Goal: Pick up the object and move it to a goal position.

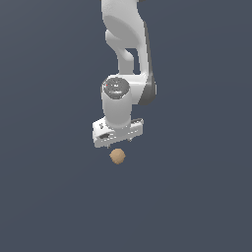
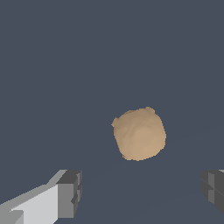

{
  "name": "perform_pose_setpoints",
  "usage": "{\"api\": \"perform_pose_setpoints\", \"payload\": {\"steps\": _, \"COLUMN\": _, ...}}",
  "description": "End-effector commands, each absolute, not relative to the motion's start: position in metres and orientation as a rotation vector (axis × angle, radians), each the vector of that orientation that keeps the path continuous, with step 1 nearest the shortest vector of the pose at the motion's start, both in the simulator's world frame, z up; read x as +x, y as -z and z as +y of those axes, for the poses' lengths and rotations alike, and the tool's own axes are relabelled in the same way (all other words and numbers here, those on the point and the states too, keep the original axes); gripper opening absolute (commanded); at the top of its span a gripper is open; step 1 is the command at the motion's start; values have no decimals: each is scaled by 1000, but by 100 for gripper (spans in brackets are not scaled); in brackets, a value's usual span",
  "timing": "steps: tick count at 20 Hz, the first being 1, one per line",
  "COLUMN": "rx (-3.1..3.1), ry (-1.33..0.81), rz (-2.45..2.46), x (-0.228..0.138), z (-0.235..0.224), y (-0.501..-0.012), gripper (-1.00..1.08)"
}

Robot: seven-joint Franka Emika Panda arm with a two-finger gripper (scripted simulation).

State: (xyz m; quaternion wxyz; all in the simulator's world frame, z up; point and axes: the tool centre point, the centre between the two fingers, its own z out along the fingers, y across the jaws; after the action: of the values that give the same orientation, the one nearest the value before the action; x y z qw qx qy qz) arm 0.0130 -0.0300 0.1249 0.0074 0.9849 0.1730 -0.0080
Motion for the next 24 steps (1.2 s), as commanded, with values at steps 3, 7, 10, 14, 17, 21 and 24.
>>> {"api": "perform_pose_setpoints", "payload": {"steps": 3, "rx": 3046, "ry": 19, "rz": 723, "x": 21, "z": -34, "y": -113, "gripper": 100}}
{"api": "perform_pose_setpoints", "payload": {"steps": 7, "rx": 3016, "ry": 12, "rz": 854, "x": 26, "z": -36, "y": -104, "gripper": 100}}
{"api": "perform_pose_setpoints", "payload": {"steps": 10, "rx": 2996, "ry": 8, "rz": 930, "x": 29, "z": -38, "y": -98, "gripper": 100}}
{"api": "perform_pose_setpoints", "payload": {"steps": 14, "rx": 2975, "ry": 3, "rz": 1002, "x": 32, "z": -39, "y": -93, "gripper": 100}}
{"api": "perform_pose_setpoints", "payload": {"steps": 17, "rx": 2965, "ry": 1, "rz": 1035, "x": 33, "z": -40, "y": -91, "gripper": 100}}
{"api": "perform_pose_setpoints", "payload": {"steps": 21, "rx": 2961, "ry": 0, "rz": 1051, "x": 34, "z": -40, "y": -90, "gripper": 100}}
{"api": "perform_pose_setpoints", "payload": {"steps": 24, "rx": 2963, "ry": 1, "rz": 1045, "x": 33, "z": -40, "y": -89, "gripper": 100}}
